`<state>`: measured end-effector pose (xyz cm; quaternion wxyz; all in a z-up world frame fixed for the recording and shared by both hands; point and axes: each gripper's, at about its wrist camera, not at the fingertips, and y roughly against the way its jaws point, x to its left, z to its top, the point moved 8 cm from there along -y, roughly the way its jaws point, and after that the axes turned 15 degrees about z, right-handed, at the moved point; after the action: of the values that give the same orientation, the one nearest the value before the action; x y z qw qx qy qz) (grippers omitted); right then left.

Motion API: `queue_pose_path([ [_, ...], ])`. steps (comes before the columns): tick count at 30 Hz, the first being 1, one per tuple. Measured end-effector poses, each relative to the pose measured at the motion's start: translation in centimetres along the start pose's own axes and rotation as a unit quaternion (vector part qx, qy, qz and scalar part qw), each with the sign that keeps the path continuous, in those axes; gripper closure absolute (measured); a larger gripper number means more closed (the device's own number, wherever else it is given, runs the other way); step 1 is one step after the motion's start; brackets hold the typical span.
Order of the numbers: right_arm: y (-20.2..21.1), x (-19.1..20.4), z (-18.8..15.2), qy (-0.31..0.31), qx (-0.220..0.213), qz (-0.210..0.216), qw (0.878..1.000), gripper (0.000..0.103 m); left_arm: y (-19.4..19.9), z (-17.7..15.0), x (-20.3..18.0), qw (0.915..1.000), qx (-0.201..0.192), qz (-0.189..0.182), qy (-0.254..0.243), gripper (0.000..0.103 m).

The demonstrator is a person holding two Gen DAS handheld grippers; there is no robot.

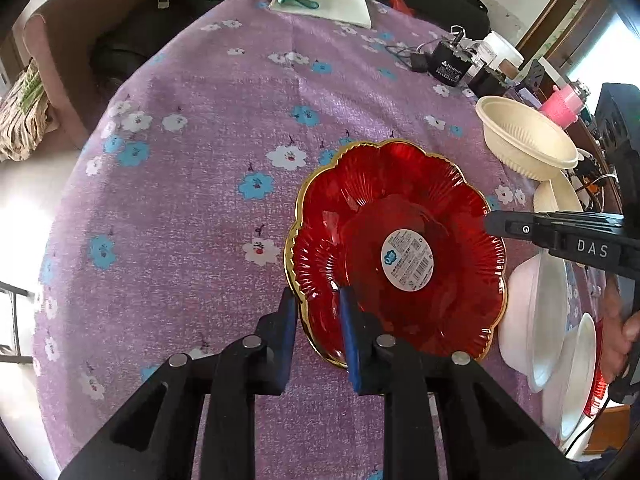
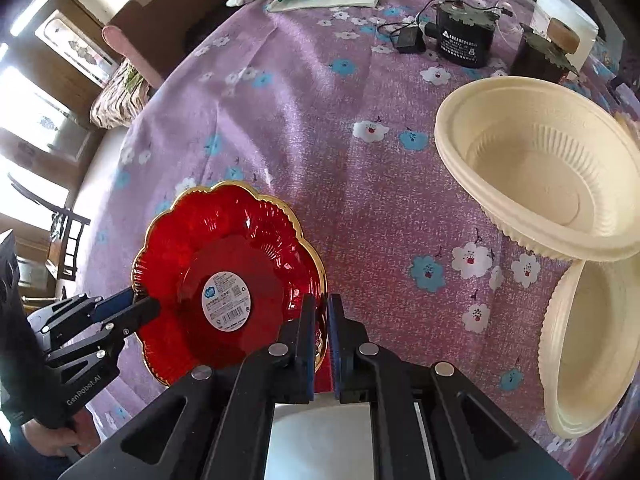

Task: Organize plates and bowls
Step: 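Close the left gripper on the rim of the stickered red plate, then lift and carry the stickered red plate toward the red wedding plate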

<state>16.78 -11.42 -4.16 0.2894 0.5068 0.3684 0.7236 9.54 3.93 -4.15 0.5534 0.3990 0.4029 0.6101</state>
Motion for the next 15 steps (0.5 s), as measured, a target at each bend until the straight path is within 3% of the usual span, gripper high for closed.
queue_pose_path([
  [8,0.9,3.7,0.5,0.038,-0.018,0.003,0.999,0.096,3.2,0.8,3.2,0.9988,-0.037,0.013,0.029,0.082],
  [15,1.5,7.7,0.3,0.059,-0.027,0.034,0.997,0.096,6.5,0.1,6.2,0.9964,-0.063,0.027,0.05,0.079],
])
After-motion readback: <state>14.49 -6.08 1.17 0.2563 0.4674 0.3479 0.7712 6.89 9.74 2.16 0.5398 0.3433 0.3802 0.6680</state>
